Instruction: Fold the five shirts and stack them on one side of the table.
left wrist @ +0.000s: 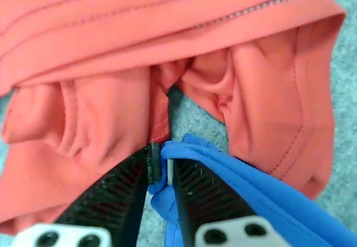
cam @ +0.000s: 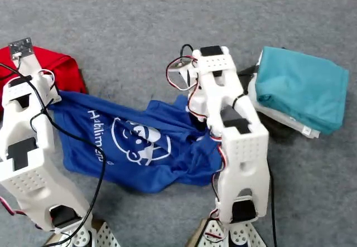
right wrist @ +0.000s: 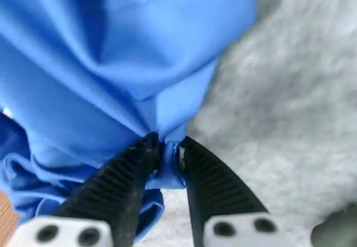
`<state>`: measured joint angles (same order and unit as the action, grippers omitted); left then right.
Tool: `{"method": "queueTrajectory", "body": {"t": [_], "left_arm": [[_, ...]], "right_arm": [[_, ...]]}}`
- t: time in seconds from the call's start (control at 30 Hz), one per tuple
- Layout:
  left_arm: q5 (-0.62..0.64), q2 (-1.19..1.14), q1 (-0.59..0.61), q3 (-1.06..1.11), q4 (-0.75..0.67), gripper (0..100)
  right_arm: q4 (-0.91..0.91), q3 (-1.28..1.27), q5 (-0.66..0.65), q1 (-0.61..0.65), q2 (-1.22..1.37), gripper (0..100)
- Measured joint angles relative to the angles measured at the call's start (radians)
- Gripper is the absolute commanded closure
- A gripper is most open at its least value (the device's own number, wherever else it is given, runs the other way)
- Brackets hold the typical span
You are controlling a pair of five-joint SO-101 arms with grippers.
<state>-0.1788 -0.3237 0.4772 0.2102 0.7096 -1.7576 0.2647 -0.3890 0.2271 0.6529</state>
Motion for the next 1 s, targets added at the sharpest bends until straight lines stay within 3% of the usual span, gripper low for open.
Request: {"method": "queueTrajectory", "body": {"t": [0.23,0.5,1.0], "left_arm": [[0.000,0.000,0.000,0.000,0.000,98],[0.000,0.000,0.000,0.000,0.000,98],[0.000,0.000,0.000,0.000,0.000,98]], "right_arm": [[0.041,-0.026,0.000,-0.037,-0.150,87.1],[0.054,0.235,0.040,-0.009,-0.190,86.8],[-0.003,0.898,0.123,0.150,0.465,86.8]]}}
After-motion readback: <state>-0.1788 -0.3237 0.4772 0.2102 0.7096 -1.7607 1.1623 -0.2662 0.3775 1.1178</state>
